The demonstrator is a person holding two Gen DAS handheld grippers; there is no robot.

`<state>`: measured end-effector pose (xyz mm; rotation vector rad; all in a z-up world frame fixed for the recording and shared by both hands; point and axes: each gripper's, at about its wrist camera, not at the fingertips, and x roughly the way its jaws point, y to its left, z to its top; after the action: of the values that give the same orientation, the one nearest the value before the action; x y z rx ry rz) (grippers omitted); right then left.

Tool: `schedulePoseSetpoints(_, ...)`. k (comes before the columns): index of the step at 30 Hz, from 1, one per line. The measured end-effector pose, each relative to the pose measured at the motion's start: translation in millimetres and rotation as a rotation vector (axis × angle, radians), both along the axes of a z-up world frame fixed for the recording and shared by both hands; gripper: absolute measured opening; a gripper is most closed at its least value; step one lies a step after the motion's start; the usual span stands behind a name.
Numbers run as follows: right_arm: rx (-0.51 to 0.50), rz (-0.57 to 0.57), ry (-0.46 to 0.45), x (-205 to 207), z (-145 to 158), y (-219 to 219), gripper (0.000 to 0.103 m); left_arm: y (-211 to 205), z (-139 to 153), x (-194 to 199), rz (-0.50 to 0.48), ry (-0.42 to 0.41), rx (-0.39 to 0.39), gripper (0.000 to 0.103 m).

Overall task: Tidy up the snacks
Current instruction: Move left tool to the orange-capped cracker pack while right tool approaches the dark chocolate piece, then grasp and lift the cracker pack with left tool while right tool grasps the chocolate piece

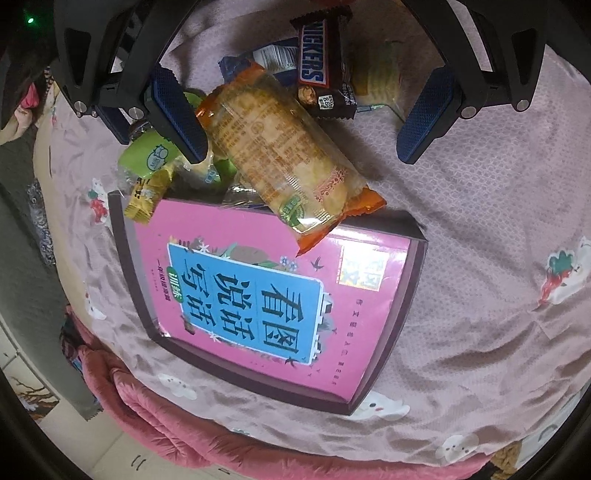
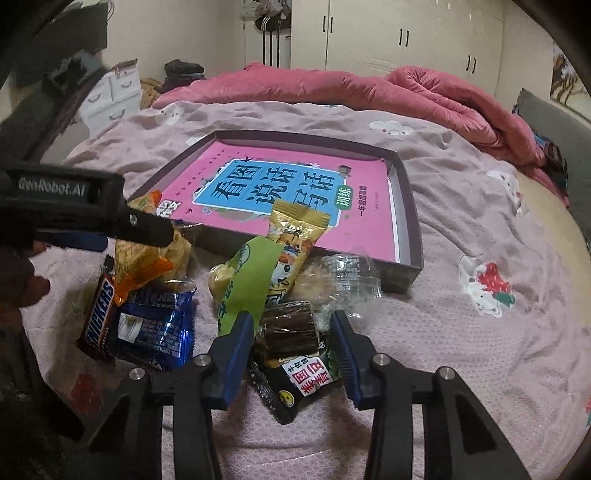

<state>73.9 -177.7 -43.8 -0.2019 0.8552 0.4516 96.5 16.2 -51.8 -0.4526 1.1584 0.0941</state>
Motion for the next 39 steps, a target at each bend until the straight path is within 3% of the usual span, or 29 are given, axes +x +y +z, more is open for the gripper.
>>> schedulePoseSetpoints(6,0.020,0.008,0.004,-0.6,0.1,-3.4,0.038,3.6,-6.4,0.6,0.009,0.001,-0.030,0.101)
schedulePoseSetpoints(15,-0.005,-0.005,0.002,0.3,-1.8,-3.1,0.038,2.0,-9.1,3.4,-0.005,-0.002,-0.050,0.089)
schedulePoseSetpoints(26,0.029,-0.008,-0.019,-3.9,7.3,-8.4,0.036,-1.4,-2.2,-0.8,-0.040,-0.028,-0.042,0.045)
schedulePoseSetpoints(33,0.070,-0.015,-0.060,-10.4,20.8,-14.4,0.036,2.8,7.6,-11.3,-0.051,-0.048,-0.039,0.039)
schedulePoseSetpoints(35,0.081,-0.016,-0.071,-11.4,24.6,-16.0,0.036,6.3,11.4,-14.0,-0.048,-0.058,-0.050,0.026)
schedulePoseSetpoints(39,0.094,-0.024,-0.083,-10.7,29.2,-18.3,0.036,12.4,17.6,-16.9,-0.045,-0.072,-0.056,0.025)
